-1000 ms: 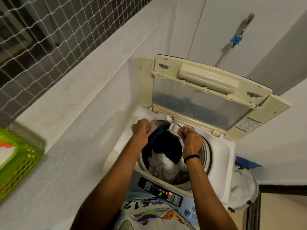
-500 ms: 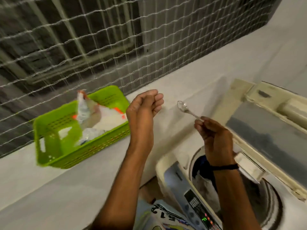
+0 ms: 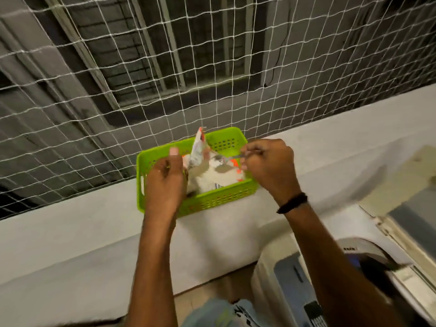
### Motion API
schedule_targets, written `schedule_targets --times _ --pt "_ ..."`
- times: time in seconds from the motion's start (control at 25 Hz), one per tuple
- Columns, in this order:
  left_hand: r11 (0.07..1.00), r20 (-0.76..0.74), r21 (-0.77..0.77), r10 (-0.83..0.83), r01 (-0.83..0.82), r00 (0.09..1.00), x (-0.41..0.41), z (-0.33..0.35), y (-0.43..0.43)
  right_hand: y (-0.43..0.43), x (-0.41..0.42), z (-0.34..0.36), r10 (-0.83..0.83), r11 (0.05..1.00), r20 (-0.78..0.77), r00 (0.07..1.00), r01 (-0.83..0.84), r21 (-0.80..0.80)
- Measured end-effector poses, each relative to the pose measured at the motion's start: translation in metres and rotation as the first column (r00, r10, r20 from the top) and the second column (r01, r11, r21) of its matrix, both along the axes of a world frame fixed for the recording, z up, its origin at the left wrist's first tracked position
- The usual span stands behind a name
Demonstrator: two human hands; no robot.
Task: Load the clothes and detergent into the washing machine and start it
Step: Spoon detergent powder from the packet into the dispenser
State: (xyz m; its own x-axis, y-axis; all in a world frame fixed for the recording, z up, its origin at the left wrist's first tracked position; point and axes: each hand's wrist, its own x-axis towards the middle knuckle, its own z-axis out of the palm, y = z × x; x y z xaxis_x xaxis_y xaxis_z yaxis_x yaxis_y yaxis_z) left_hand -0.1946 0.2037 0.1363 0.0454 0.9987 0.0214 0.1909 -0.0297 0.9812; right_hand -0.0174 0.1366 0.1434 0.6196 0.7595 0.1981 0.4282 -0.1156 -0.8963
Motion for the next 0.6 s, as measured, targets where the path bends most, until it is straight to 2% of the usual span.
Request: schedule_targets --times 0.12,0.2,0.28,0.36,0.48,0.6 --pt "0.995 -0.159 -0.096 -0.028 0.013 0.987 -0.003 0.005 -0.005 0.022 -0.015 -0.003 0.010 0.974 0.254 0.967 0.048 -0.222" --pt "0.989 -0.170 -0.144 -0.065 0.040 0.983 -0.002 0.011 -0.004 0.030 -0.018 -0.004 0.012 0.942 0.297 0.955 0.088 -0.324" --pt "0.976 -0.159 -0.201 -0.115 0.082 0.981 -0.003 0.013 0.000 0.038 -0.020 -0.008 0.061 0.925 0.230 0.971 0.031 -0.379" --pt "0.960 -0.156 -0.253 -0.161 0.118 0.975 -0.003 0.011 0.005 0.044 -0.025 -0.006 0.116 0.909 0.080 0.990 -0.073 -0.410" --pt "0.950 -0.160 -0.276 -0.192 0.142 0.968 -0.002 0.008 0.007 0.050 -0.028 -0.004 0.147 0.912 -0.136 0.980 -0.187 -0.364" --pt "0.951 -0.136 -0.273 -0.185 0.142 0.973 -0.004 0.009 0.007 0.045 -0.020 -0.005 0.101 0.933 -0.282 0.954 -0.190 -0.306"
